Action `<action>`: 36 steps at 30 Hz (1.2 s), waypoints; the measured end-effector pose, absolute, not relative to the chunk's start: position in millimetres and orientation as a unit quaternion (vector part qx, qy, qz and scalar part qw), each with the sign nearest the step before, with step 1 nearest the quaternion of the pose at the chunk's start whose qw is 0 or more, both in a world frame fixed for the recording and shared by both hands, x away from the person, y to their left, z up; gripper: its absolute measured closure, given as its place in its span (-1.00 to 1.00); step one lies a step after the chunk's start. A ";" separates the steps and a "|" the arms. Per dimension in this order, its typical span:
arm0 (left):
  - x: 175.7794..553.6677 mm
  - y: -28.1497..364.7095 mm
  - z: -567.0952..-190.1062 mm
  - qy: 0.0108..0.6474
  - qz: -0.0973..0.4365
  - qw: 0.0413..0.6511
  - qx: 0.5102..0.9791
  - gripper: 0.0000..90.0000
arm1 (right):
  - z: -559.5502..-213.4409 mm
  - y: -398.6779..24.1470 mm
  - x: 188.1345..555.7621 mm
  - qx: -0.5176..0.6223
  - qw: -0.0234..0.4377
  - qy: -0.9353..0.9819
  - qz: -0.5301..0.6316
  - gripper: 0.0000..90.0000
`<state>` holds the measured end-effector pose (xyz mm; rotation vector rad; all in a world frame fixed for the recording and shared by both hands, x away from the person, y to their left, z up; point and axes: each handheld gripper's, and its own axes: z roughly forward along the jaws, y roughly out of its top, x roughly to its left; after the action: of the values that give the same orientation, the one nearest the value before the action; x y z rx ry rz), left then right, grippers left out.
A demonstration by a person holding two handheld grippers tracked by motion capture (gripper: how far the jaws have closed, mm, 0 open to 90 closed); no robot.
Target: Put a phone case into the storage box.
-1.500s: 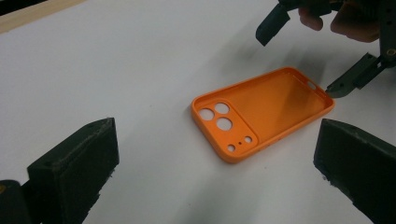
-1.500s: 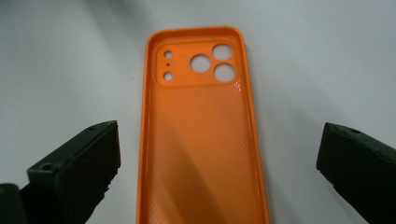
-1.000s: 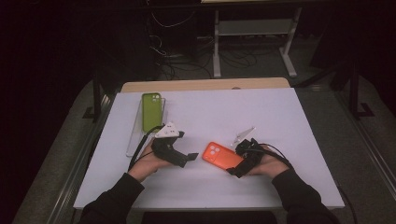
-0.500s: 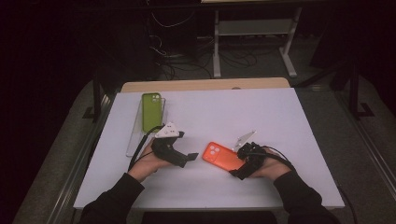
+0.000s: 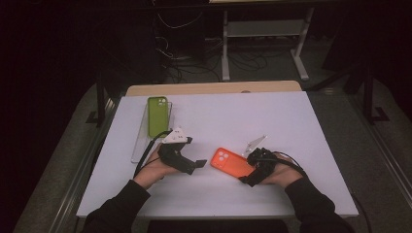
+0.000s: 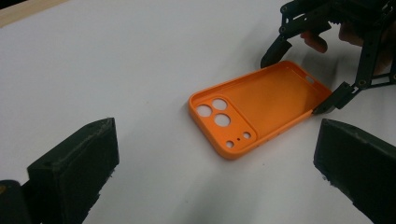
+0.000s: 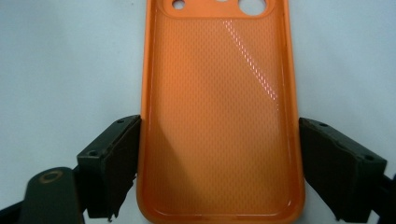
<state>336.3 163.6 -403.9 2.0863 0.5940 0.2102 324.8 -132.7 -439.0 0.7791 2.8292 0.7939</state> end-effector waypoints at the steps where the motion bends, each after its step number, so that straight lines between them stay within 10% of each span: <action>1: 336.0 163.1 -403.7 0.243 0.084 0.463 0.848 -1.00 | -439.0 -133.8 325.9 0.255 0.052 0.930 0.261 -0.66; 36: 367.3 141.0 -362.8 0.067 0.018 0.389 0.919 -1.00 | -380.8 -119.5 355.4 0.110 0.034 0.941 0.319 -0.66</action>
<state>367.3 141.0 -362.8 2.3354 0.1709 0.0457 355.4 -119.5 -380.8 0.3369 2.8921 0.9820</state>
